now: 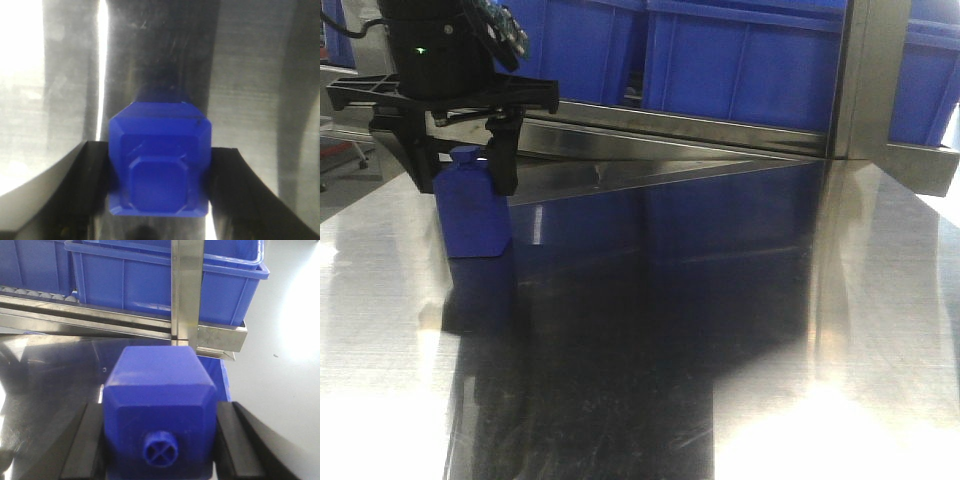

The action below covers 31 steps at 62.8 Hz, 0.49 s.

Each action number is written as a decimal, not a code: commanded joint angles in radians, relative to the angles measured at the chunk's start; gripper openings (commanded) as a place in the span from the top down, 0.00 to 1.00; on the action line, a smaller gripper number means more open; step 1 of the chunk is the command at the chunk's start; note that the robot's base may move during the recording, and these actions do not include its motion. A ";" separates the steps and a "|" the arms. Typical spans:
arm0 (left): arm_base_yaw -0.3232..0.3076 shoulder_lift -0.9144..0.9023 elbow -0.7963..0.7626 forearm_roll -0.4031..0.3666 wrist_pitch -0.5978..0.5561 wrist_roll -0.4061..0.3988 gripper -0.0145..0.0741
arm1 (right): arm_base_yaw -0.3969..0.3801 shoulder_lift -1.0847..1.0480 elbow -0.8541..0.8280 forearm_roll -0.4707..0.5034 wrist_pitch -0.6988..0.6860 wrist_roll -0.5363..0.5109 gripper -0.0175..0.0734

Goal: Pick and sort blue part to right shelf
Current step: 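Lift the blue part off the table with the left gripper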

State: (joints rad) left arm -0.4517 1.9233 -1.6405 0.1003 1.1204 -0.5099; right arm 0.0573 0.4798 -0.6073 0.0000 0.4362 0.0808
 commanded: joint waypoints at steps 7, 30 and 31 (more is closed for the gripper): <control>0.002 -0.142 -0.033 -0.100 0.009 0.189 0.48 | -0.005 0.003 -0.029 -0.006 -0.087 -0.009 0.41; 0.015 -0.321 0.103 -0.300 -0.195 0.517 0.48 | -0.005 0.003 -0.029 -0.006 -0.087 -0.009 0.41; 0.015 -0.336 0.116 -0.305 -0.210 0.523 0.48 | -0.005 0.003 -0.029 -0.006 -0.087 -0.009 0.41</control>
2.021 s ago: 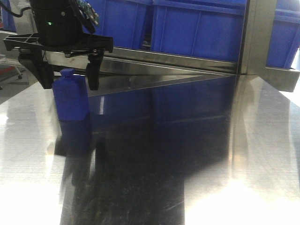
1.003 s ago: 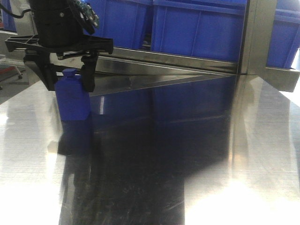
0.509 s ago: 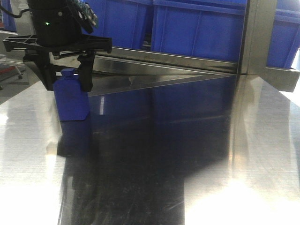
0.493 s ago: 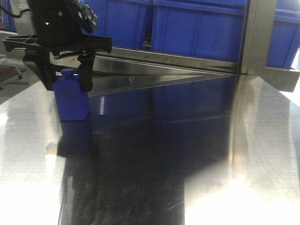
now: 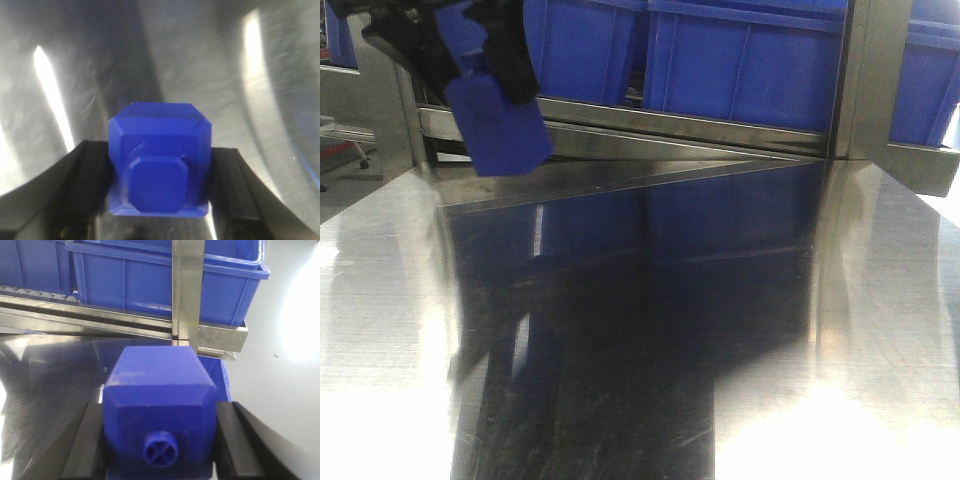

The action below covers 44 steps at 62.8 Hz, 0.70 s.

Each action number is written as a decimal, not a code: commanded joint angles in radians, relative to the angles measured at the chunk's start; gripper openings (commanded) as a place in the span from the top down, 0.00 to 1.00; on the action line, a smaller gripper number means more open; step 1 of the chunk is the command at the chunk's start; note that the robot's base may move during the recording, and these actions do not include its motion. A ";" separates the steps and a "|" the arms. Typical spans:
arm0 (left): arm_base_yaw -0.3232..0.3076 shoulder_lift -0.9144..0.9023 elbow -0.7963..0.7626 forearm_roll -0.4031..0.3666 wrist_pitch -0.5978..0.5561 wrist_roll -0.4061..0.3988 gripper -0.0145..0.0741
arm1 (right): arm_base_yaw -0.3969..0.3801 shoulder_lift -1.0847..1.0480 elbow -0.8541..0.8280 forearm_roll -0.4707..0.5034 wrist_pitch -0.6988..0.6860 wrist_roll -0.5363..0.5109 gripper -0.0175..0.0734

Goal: Pick and sort blue part to right shelf
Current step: 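Lift the blue part off the table with the left gripper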

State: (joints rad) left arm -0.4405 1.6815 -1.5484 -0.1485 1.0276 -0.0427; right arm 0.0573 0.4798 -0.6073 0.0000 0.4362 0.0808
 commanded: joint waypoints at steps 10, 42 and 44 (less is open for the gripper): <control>0.015 -0.222 0.203 -0.092 -0.316 0.074 0.48 | -0.005 0.003 -0.029 -0.006 -0.087 -0.009 0.41; 0.161 -0.657 0.641 -0.060 -0.664 0.074 0.48 | -0.005 0.003 -0.029 -0.006 -0.087 -0.009 0.41; 0.171 -0.684 0.657 -0.053 -0.670 0.074 0.48 | -0.005 0.003 -0.029 -0.006 -0.087 -0.009 0.41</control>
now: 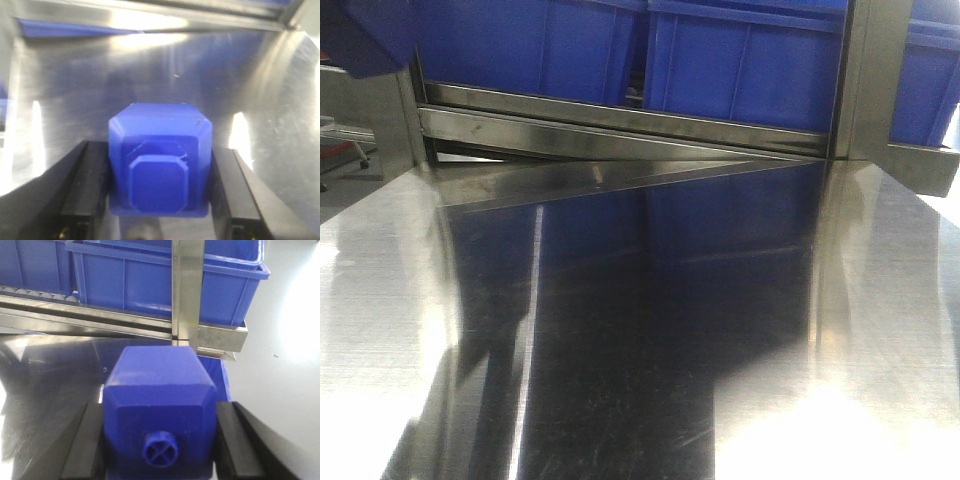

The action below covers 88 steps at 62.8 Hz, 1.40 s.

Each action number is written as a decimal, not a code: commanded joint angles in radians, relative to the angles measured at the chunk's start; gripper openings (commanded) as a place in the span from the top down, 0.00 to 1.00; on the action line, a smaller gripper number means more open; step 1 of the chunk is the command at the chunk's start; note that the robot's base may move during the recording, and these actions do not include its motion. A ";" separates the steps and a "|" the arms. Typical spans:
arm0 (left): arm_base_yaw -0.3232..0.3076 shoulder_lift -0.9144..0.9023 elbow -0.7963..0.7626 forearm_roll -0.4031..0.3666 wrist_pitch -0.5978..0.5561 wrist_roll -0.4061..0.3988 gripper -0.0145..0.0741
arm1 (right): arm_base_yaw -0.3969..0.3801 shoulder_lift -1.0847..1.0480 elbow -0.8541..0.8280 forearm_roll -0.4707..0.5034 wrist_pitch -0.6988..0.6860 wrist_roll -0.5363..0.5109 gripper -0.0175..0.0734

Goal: Pick and sort blue part to right shelf
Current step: 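Lift the blue part off the table with the left gripper, then drive the base away from the table holding both parts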

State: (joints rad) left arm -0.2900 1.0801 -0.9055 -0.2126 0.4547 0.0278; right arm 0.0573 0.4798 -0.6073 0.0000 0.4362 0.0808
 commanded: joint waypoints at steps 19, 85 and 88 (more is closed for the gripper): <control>0.127 -0.332 0.179 0.055 -0.231 0.004 0.48 | -0.005 0.003 -0.029 -0.006 -0.087 -0.009 0.41; 0.202 -0.703 0.356 0.123 -0.261 0.004 0.48 | -0.005 0.003 -0.029 -0.006 -0.087 -0.009 0.41; 0.202 -0.703 0.356 0.123 -0.261 0.004 0.48 | -0.005 0.003 -0.029 -0.006 -0.087 -0.009 0.41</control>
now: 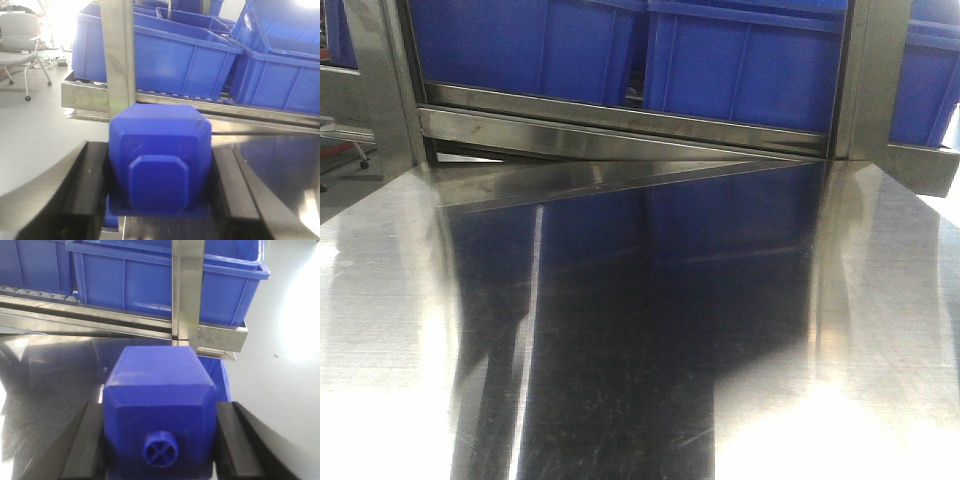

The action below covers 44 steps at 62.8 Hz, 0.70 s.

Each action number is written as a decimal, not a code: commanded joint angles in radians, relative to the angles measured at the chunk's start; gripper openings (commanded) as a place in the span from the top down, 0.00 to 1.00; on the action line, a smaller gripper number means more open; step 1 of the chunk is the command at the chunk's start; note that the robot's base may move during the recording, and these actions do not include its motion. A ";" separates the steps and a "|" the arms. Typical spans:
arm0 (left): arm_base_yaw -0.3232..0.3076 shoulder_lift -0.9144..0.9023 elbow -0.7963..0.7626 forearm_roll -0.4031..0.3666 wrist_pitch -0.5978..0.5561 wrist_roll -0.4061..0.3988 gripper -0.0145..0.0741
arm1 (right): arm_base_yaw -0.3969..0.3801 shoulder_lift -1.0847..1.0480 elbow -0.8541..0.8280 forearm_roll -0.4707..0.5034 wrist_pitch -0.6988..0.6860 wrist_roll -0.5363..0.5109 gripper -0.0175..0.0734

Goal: Pick and sort blue part to right shelf
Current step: 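Drive the base away from the table holding both parts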

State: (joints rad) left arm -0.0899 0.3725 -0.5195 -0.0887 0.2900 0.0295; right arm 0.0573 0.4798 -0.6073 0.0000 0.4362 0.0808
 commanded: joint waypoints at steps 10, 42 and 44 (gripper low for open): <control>0.002 0.005 -0.030 -0.001 -0.097 0.002 0.48 | -0.005 0.003 -0.029 -0.006 -0.087 -0.009 0.41; 0.002 0.005 -0.030 -0.001 -0.097 0.002 0.48 | -0.005 0.003 -0.029 -0.006 -0.087 -0.009 0.41; 0.002 0.005 -0.030 -0.001 -0.097 0.002 0.48 | -0.005 0.003 -0.029 -0.006 -0.087 -0.009 0.41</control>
State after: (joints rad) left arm -0.0899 0.3725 -0.5195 -0.0887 0.2900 0.0295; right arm 0.0573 0.4798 -0.6073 0.0000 0.4362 0.0808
